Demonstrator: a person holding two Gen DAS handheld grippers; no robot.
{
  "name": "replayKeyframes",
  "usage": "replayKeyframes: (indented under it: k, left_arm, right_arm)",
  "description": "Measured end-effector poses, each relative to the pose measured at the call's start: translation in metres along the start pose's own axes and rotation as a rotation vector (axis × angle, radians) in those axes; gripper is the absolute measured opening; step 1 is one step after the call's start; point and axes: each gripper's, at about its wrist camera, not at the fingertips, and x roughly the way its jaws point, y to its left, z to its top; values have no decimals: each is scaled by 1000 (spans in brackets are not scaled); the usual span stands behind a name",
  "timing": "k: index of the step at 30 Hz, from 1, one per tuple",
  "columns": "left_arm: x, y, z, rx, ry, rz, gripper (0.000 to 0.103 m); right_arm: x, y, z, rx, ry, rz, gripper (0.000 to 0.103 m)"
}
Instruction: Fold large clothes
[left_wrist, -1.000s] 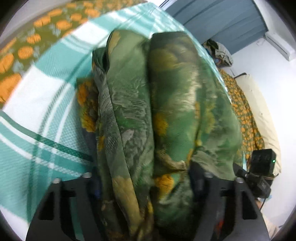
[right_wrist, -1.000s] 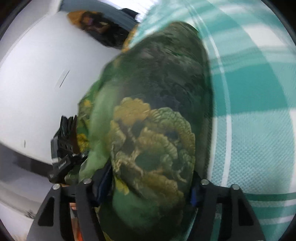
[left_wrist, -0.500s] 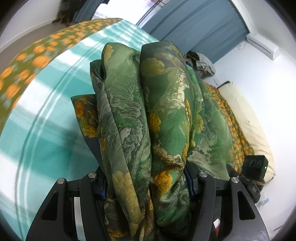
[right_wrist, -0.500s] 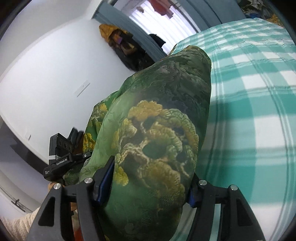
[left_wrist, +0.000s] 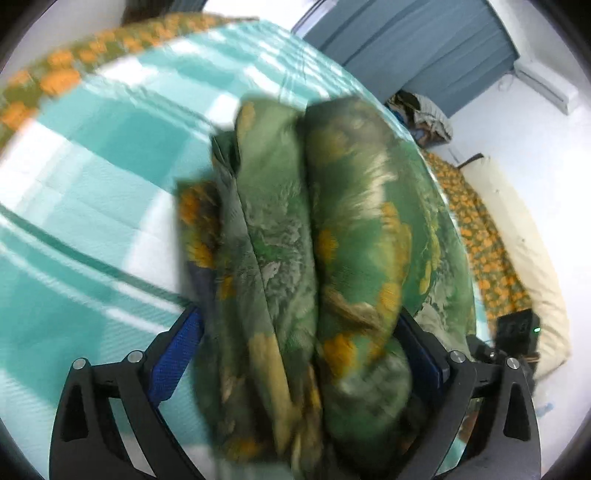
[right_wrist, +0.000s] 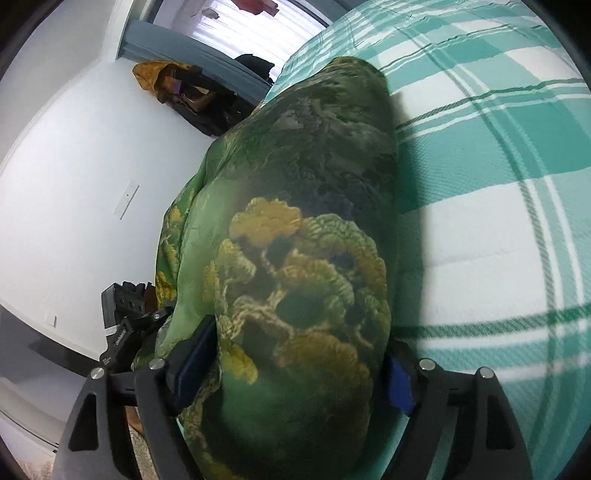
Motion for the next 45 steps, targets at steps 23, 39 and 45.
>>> replayKeyframes:
  k: [23, 39, 45]
  left_arm:
    - [-133, -146, -147, 308, -208, 347, 103]
    - [-158, -194, -174, 347, -249, 486, 103]
    - [-164, -193, -174, 330, -252, 503, 103]
  right_arm:
    - [-135, 143, -135, -440, -262, -881, 83]
    - [-163, 156, -169, -454, -276, -829, 83]
    - [-163, 164, -172, -469, -279, -817, 83]
